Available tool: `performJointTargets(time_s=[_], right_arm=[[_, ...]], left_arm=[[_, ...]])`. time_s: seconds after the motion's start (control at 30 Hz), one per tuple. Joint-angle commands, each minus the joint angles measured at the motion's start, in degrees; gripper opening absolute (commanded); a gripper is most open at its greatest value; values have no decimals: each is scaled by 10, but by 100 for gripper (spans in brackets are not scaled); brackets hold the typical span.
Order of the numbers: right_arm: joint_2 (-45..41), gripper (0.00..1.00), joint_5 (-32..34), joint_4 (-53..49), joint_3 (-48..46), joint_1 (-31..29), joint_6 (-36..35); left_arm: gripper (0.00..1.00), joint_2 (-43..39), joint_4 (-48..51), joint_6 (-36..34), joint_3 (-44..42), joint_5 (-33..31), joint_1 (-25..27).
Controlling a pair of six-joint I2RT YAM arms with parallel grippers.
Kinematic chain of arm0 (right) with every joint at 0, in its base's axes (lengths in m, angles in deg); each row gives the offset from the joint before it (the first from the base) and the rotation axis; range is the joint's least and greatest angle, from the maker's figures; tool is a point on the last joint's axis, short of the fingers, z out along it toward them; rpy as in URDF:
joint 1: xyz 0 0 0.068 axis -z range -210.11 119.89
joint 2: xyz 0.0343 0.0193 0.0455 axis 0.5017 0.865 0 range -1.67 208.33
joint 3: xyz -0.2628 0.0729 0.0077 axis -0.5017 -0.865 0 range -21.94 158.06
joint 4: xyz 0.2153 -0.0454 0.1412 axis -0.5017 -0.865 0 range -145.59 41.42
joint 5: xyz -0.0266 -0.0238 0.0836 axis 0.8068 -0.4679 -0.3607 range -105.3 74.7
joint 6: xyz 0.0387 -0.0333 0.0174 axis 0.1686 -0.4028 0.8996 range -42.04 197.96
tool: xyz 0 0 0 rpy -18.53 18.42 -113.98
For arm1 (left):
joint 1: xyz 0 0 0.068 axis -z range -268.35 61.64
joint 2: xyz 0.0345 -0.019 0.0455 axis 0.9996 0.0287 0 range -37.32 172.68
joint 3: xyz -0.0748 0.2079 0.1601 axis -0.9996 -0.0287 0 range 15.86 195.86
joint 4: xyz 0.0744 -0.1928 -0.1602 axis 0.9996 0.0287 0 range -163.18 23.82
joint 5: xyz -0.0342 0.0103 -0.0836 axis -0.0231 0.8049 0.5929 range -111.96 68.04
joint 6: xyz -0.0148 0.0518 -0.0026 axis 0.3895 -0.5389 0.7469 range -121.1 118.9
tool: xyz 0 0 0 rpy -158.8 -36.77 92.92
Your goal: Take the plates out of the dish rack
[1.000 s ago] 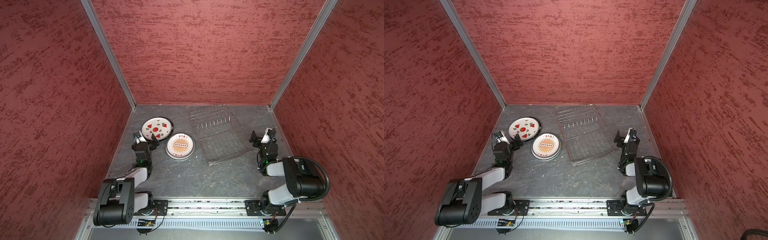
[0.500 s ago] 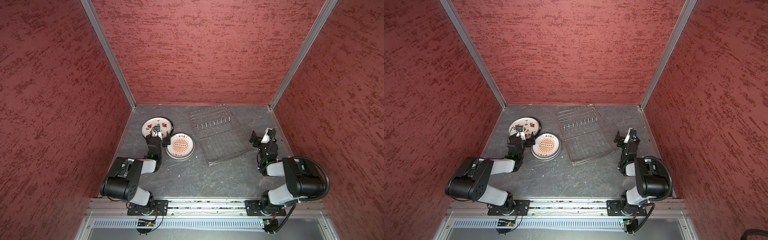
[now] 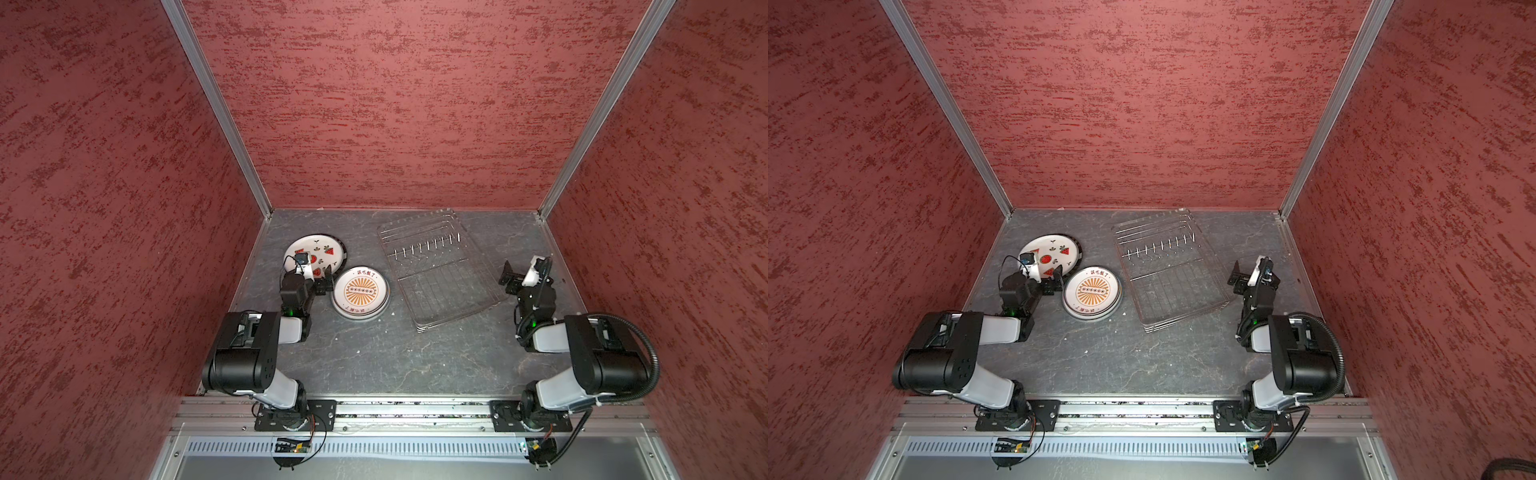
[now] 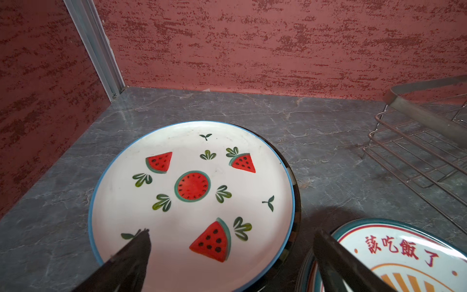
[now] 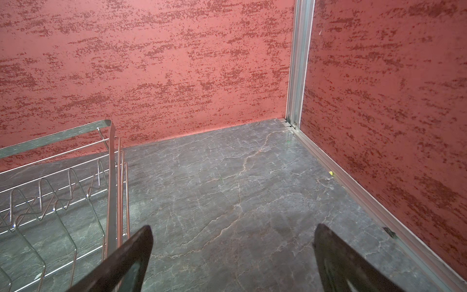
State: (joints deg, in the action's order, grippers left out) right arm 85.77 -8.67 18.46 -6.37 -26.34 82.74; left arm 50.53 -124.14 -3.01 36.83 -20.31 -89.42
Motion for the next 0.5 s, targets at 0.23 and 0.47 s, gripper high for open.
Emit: performJointTargets(time_s=[0.23, 0.47], right_arm=[[9, 99, 4, -6, 2, -3, -14], [9, 99, 5, -10, 5, -5, -16]], left_arm=[[99, 1, 0, 9, 10, 15, -6], [99, 1, 1, 9, 10, 15, -6]])
